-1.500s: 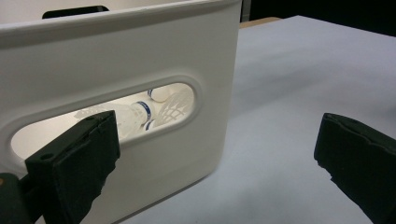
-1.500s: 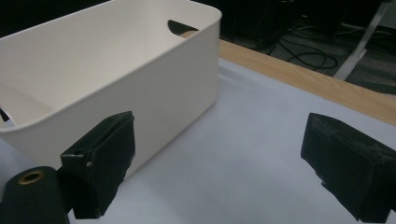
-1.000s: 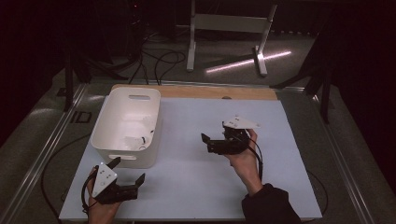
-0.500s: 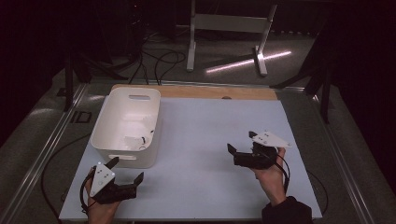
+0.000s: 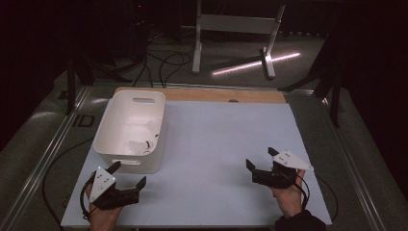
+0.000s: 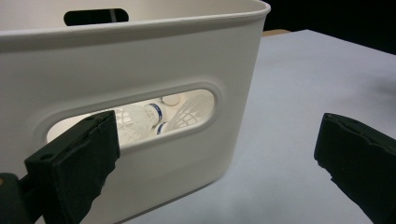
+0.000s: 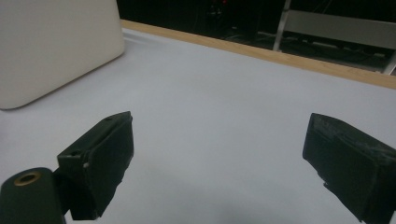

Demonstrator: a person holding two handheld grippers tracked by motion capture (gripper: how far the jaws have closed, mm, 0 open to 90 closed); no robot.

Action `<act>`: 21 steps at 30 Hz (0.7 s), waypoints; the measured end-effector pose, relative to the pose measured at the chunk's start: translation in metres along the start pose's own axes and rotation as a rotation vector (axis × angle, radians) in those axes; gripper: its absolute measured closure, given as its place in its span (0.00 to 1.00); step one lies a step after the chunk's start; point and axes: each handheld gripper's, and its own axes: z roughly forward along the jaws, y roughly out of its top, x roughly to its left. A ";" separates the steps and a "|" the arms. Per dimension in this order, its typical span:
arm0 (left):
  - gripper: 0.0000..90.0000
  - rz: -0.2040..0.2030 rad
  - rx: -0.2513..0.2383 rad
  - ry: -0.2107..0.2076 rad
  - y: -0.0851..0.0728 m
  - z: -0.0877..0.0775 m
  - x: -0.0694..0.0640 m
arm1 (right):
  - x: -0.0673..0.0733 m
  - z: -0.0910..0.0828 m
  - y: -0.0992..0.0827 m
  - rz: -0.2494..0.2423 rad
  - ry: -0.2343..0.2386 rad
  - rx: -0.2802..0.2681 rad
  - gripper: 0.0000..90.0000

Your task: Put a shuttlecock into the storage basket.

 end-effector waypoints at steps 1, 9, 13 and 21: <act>0.01 -0.002 0.000 0.000 0.000 0.000 0.000 | 0.000 -0.002 -0.004 0.003 -0.002 -0.010 0.10; 0.01 -0.011 -0.006 0.007 0.000 0.000 0.002 | -0.001 -0.014 -0.018 -0.004 -0.003 -0.103 0.10; 0.01 -0.013 -0.012 0.012 0.001 0.000 0.004 | 0.000 -0.017 -0.026 -0.007 -0.004 -0.127 0.10; 0.01 -0.009 -0.010 0.018 0.001 0.002 0.003 | -0.004 -0.017 -0.030 0.002 -0.008 -0.119 0.10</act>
